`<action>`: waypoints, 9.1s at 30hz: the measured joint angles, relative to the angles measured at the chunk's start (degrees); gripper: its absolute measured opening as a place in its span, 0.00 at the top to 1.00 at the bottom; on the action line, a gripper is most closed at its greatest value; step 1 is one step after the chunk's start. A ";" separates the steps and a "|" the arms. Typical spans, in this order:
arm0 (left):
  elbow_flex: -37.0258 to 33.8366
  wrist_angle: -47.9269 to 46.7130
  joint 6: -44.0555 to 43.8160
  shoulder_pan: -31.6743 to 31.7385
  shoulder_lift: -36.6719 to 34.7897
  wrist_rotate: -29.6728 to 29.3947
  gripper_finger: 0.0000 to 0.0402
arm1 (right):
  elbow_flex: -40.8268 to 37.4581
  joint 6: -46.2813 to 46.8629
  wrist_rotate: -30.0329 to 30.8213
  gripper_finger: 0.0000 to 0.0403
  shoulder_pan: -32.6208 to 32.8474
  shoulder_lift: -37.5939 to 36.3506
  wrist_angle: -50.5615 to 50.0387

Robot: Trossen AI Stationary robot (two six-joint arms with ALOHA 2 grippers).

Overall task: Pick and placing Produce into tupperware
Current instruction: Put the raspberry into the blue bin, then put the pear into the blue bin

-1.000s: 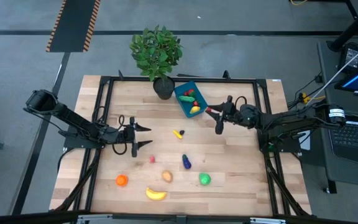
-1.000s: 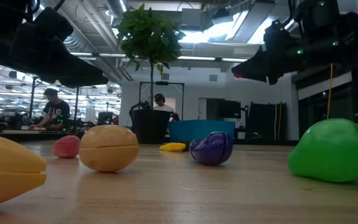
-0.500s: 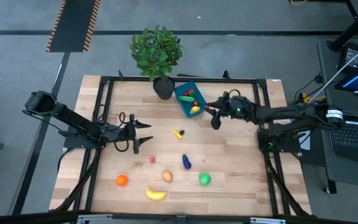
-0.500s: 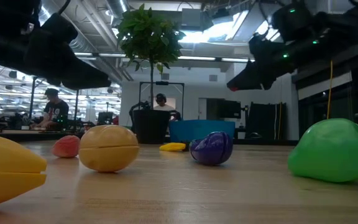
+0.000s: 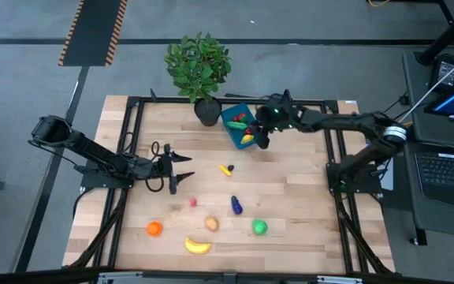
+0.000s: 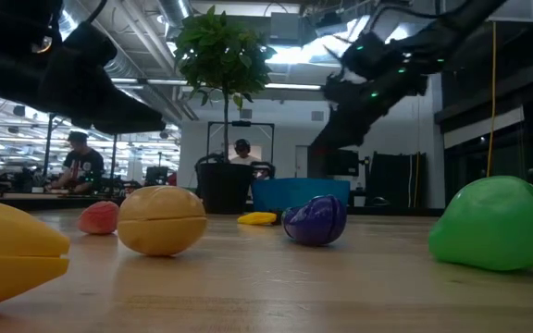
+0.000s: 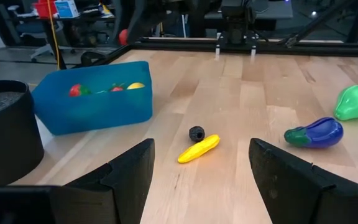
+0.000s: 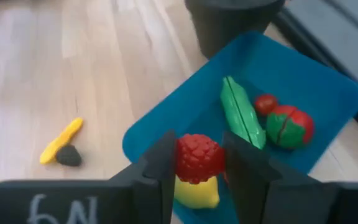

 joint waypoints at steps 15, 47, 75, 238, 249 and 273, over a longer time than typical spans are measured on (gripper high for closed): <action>0.00 -2.17 -0.02 0.00 0.00 0.00 0.37 | 25.66 -3.48 -0.64 0.72 -5.84 16.10 -26.85; 0.00 -2.31 -0.03 0.00 0.00 -0.01 0.37 | 27.30 -4.81 2.60 0.52 -5.74 24.40 -29.13; 0.00 -1.23 0.40 -0.20 -0.04 0.09 0.37 | 18.31 -1.08 2.57 0.47 -1.02 13.10 -23.79; 0.02 -8.79 -4.72 -0.17 -0.09 0.68 0.37 | 28.22 76.56 12.76 0.21 58.34 23.41 -43.78; 0.02 -8.82 -4.75 -0.17 -0.09 3.94 0.37 | 28.17 76.70 11.25 0.21 58.43 24.71 -42.83; 0.02 -8.82 -4.76 -0.17 -0.09 4.33 0.37 | 28.17 76.48 11.12 0.30 58.39 28.07 -42.52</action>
